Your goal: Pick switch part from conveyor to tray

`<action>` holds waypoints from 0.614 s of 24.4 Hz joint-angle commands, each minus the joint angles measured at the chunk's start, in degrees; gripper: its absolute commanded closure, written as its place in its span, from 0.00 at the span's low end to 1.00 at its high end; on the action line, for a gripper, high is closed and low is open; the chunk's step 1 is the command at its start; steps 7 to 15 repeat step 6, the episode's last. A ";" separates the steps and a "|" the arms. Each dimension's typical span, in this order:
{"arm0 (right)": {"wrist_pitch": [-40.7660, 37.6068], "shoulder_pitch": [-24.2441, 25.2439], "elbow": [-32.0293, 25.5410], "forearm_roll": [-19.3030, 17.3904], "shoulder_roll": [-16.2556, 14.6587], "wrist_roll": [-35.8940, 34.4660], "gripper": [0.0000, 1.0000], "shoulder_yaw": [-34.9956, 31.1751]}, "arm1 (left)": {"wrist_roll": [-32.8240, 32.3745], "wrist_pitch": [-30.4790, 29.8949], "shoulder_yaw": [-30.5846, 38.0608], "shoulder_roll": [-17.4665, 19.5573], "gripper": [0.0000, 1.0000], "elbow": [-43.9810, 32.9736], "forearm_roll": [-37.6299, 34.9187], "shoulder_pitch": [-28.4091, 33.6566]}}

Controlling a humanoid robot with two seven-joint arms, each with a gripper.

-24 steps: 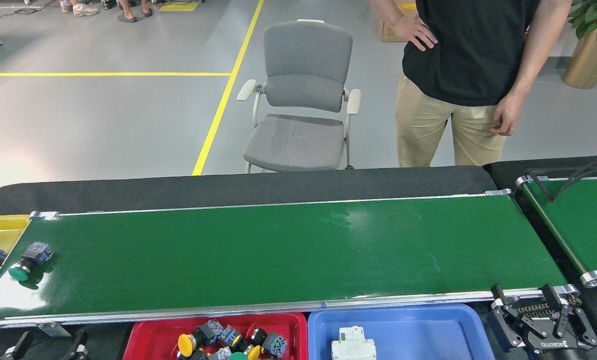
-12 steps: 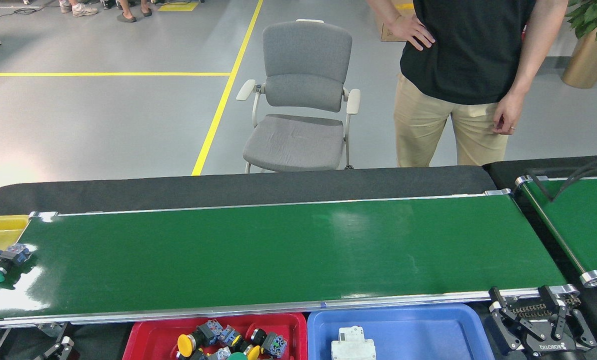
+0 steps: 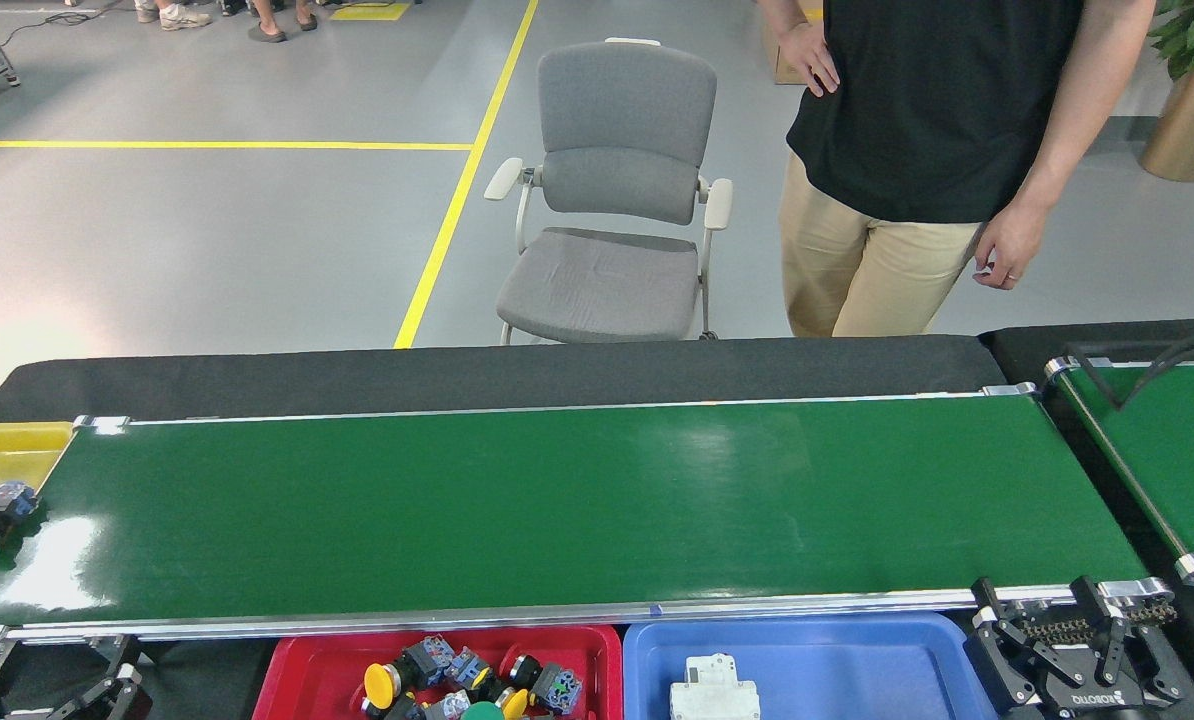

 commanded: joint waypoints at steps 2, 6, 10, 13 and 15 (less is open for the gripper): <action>-0.12 1.11 -1.65 -0.21 0.09 -0.36 0.00 -0.26 | 0.47 -0.12 0.13 0.77 0.00 -0.65 0.20 -0.16; 0.15 2.25 -2.08 -0.21 1.50 -0.45 0.00 -0.34 | 0.38 -0.03 0.04 0.50 0.00 -1.09 0.29 -0.07; 0.15 2.25 -2.08 -0.21 1.50 -0.45 0.00 -0.34 | 0.38 -0.03 0.04 0.50 0.00 -1.09 0.29 -0.07; 0.15 2.25 -2.08 -0.21 1.50 -0.45 0.00 -0.34 | 0.38 -0.03 0.04 0.50 0.00 -1.09 0.29 -0.07; 0.15 2.25 -2.08 -0.21 1.50 -0.45 0.00 -0.34 | 0.38 -0.03 0.04 0.50 0.00 -1.09 0.29 -0.07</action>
